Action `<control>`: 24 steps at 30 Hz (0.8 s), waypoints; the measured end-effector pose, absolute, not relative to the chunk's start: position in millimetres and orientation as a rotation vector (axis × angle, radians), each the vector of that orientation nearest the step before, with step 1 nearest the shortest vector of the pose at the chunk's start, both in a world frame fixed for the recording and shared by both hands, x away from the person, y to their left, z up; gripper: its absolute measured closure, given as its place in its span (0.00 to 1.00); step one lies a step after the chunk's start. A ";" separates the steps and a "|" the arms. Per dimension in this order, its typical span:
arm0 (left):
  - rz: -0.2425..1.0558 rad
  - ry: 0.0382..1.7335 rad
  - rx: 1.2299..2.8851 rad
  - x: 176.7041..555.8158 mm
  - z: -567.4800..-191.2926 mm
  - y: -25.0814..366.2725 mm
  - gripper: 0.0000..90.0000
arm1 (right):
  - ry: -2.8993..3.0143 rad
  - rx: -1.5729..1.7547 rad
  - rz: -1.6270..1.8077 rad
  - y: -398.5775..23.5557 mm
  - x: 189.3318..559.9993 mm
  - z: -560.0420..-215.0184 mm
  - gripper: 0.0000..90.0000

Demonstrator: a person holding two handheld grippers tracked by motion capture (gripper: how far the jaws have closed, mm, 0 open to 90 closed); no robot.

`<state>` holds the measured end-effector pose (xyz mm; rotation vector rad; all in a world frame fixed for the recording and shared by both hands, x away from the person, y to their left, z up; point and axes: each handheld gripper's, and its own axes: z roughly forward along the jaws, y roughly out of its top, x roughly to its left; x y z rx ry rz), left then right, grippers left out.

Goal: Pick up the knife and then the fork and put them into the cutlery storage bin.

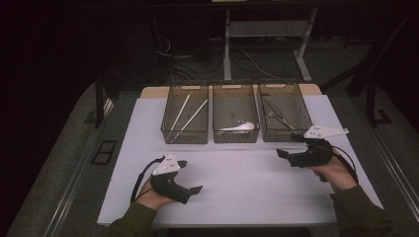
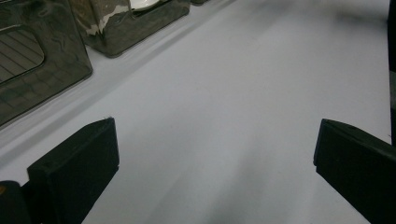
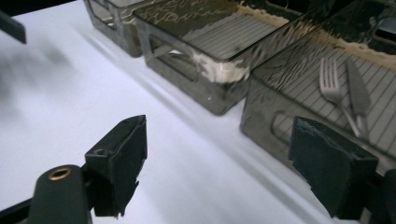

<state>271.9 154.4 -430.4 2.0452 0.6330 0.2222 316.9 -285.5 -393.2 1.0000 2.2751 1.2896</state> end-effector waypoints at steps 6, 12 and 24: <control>0.225 0.631 2.044 271.3 -429.7 154.2 0.00 | 2.285 0.998 1.290 -285.4 303.1 -402.2 0.21; 0.230 0.628 2.044 270.9 -429.4 154.1 0.00 | 2.264 1.024 1.308 -288.5 290.5 -410.5 0.21; 0.230 0.624 2.051 270.8 -429.2 154.3 0.00 | 2.252 1.068 1.327 -294.4 270.0 -428.1 0.19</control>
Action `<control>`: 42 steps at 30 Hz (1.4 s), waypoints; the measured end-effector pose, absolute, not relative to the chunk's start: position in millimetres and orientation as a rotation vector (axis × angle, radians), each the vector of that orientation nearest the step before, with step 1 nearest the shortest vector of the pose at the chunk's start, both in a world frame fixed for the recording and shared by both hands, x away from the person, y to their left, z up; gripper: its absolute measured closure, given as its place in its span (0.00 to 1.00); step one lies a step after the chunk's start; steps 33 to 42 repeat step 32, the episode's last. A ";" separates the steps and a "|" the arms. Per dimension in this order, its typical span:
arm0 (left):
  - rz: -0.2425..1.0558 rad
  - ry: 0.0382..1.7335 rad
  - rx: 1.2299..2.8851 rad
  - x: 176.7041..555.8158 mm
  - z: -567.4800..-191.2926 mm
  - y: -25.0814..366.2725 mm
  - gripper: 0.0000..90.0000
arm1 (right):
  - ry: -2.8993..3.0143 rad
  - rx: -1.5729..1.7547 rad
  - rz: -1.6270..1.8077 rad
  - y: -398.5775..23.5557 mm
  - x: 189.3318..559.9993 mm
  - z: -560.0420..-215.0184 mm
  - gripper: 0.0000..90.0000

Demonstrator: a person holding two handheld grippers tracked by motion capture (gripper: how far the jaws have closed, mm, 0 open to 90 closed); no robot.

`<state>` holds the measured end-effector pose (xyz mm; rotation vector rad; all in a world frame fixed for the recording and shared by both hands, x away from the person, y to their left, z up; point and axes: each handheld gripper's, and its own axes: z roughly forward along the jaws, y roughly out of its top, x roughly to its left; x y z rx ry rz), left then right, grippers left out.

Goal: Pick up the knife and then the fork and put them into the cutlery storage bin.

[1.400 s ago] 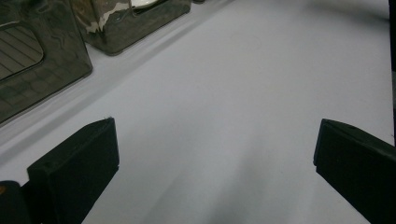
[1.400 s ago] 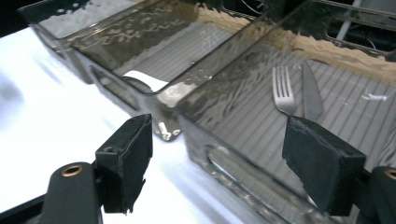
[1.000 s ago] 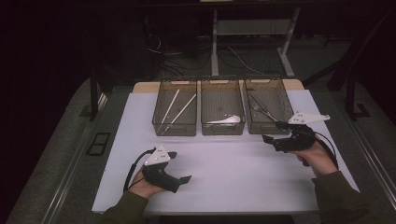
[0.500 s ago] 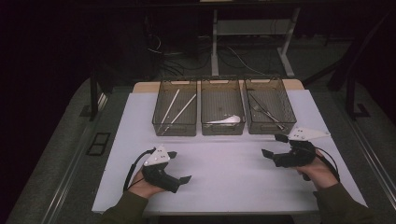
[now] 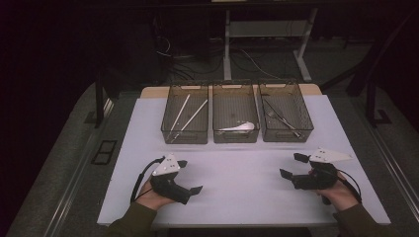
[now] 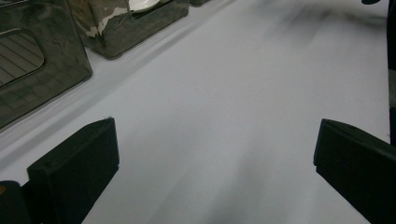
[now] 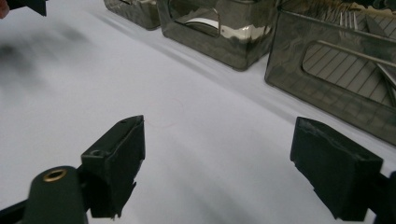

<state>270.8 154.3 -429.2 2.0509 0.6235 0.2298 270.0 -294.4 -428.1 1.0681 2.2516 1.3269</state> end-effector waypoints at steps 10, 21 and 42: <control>0.230 0.627 2.050 270.3 -429.1 154.0 0.00 | 2.245 1.105 1.354 -299.0 259.4 -435.4 0.16; 0.233 0.633 2.046 270.3 -429.1 154.7 0.00 | 2.239 1.135 1.368 -300.7 258.1 -439.2 0.13; 0.235 0.635 2.047 270.8 -429.4 154.9 0.00 | 2.230 1.122 1.366 -300.1 257.4 -438.6 0.13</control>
